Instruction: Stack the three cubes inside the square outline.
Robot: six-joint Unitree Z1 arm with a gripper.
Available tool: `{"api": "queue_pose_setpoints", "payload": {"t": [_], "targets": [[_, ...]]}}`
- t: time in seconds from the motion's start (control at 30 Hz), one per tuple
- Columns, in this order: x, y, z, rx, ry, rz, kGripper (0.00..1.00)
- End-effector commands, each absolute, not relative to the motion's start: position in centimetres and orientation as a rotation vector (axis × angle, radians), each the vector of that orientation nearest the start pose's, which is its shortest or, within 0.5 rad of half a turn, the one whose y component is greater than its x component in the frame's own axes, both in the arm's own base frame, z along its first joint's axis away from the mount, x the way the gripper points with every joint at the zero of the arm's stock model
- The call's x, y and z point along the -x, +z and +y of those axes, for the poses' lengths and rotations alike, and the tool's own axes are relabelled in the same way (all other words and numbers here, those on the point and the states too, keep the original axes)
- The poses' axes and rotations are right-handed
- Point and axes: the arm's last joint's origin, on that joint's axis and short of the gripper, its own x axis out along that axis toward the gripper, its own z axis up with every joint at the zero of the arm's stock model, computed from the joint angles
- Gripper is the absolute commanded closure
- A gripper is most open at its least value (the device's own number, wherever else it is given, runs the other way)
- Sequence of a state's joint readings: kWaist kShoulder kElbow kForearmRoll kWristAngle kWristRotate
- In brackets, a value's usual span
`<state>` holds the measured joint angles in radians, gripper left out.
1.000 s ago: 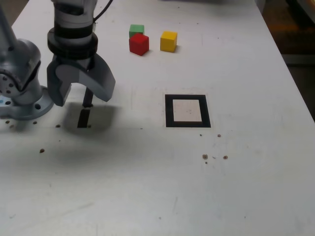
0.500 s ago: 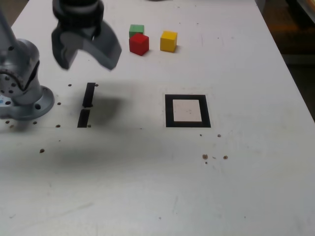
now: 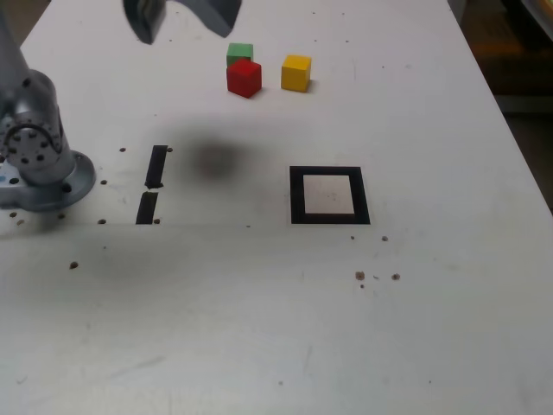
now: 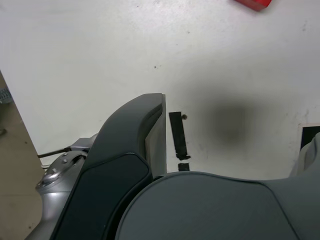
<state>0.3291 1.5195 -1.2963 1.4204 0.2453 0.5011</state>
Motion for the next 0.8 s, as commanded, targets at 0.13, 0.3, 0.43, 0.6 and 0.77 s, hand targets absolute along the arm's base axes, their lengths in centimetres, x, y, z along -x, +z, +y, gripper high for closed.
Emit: {"api": "queue_pose_setpoints", "payload": {"t": [0.13, 0.3, 0.43, 0.6, 0.77], "targets": [[-20.9, 32.7, 9.6, -0.355, -0.057, 1.758, 0.01], [-22.2, 30.8, 11.0, -0.406, -0.054, 1.784, 0.01], [-22.6, 28.8, 12.1, -0.423, -0.057, 1.807, 0.01], [-22.9, 26.1, 13.7, -0.403, -0.068, 1.831, 0.01], [-23.5, 25.0, 14.3, -0.396, -0.074, 1.834, 0.02]]}}
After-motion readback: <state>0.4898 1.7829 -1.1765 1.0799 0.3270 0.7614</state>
